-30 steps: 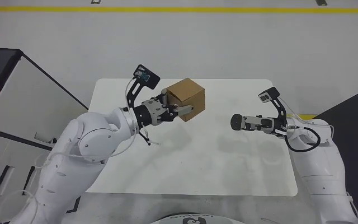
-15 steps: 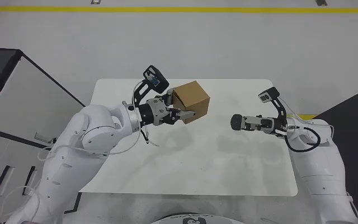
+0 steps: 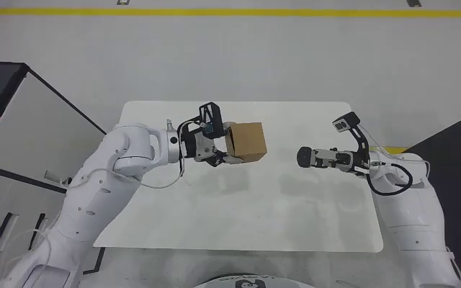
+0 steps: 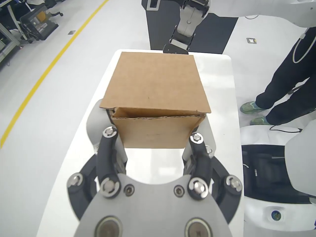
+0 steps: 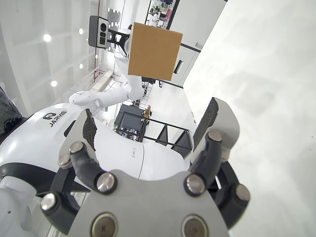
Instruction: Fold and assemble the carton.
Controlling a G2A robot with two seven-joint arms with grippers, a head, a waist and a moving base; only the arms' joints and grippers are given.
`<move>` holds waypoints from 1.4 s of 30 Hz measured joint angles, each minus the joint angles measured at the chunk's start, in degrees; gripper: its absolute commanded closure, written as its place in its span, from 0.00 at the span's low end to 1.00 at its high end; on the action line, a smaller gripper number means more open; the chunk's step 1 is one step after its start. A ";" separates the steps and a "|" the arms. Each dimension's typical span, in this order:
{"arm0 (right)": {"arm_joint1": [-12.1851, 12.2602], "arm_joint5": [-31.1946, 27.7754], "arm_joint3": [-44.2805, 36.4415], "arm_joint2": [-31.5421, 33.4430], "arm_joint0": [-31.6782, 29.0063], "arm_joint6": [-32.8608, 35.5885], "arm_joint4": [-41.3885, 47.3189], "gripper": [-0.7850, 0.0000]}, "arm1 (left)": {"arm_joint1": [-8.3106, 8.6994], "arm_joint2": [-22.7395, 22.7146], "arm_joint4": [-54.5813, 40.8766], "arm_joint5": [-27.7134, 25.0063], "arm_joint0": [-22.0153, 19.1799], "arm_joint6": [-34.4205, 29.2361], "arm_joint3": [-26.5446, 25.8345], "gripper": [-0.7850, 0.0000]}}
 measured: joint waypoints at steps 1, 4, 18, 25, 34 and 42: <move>0.00 0.00 0.00 0.00 0.00 0.00 0.00 0.00 | 0.01 -0.01 0.00 0.02 0.03 -0.03 -0.05 1.00; 0.00 0.00 0.00 0.00 0.00 0.00 0.00 0.00 | 0.01 -0.01 -0.04 0.02 0.06 -0.01 -0.04 1.00; 0.00 0.00 0.00 0.00 0.00 0.00 0.00 0.00 | -2.59 9.49 10.65 -7.29 -3.90 14.70 10.37 1.00; 0.00 0.00 0.00 0.00 0.00 0.00 0.00 0.00 | -3.40 11.79 14.93 -5.41 -4.47 17.92 13.44 1.00; 0.00 0.00 0.00 0.00 0.00 0.00 0.00 0.00 | -3.18 10.95 16.30 -8.14 -3.76 21.33 14.33 1.00; 0.00 0.00 0.00 0.00 0.00 0.00 0.00 0.00 | -2.14 10.16 25.34 -11.61 -2.40 33.59 17.80 1.00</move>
